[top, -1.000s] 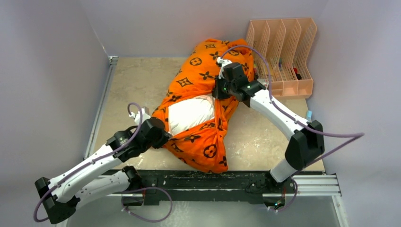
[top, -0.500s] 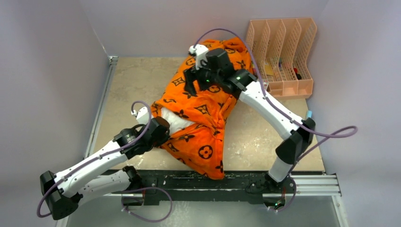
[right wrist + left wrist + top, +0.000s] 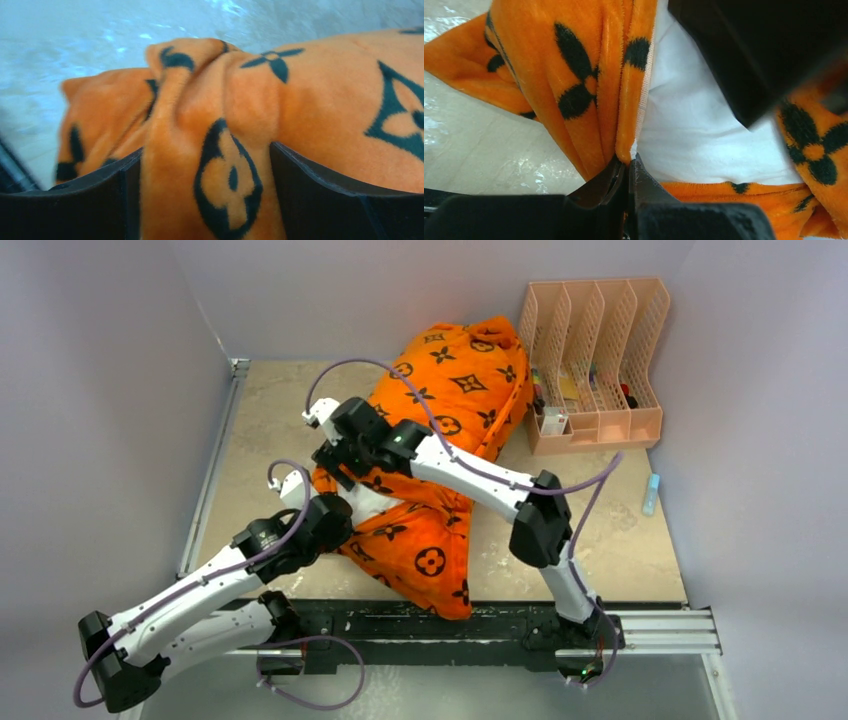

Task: Remove the pillowcase from the pillow
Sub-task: Remove the pillow from the pillowcase.

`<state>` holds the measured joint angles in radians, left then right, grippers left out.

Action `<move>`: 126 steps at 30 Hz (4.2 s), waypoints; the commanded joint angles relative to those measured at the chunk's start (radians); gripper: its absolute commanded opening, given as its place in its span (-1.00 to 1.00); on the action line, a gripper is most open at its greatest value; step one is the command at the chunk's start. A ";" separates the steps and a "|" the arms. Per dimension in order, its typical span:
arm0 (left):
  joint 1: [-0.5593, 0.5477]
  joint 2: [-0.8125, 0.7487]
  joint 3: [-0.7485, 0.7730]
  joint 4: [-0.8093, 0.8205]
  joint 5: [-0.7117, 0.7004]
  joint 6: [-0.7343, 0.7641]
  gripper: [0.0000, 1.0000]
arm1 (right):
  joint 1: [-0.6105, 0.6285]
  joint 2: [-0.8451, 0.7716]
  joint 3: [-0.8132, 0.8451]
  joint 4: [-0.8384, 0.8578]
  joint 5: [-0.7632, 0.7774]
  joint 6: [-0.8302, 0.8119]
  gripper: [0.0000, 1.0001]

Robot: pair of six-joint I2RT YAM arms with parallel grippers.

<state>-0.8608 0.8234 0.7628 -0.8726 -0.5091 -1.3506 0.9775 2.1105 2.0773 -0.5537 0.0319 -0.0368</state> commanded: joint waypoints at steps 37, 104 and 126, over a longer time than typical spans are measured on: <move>0.000 0.071 0.023 -0.024 -0.130 0.007 -1.00 | -0.318 -0.755 -0.689 0.073 -0.235 0.222 0.80; 0.000 -0.114 -0.148 0.040 -0.092 -0.058 -1.00 | -0.098 -0.141 -0.502 0.043 0.245 0.311 -1.00; 0.000 -0.093 -0.189 0.216 0.010 0.048 0.07 | -0.353 -0.533 -0.550 0.234 -0.146 0.332 -1.00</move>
<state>-0.8650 0.7261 0.5003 -0.4450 -0.5079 -1.4528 0.7162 1.7260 1.6314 -0.5156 -0.1974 0.3367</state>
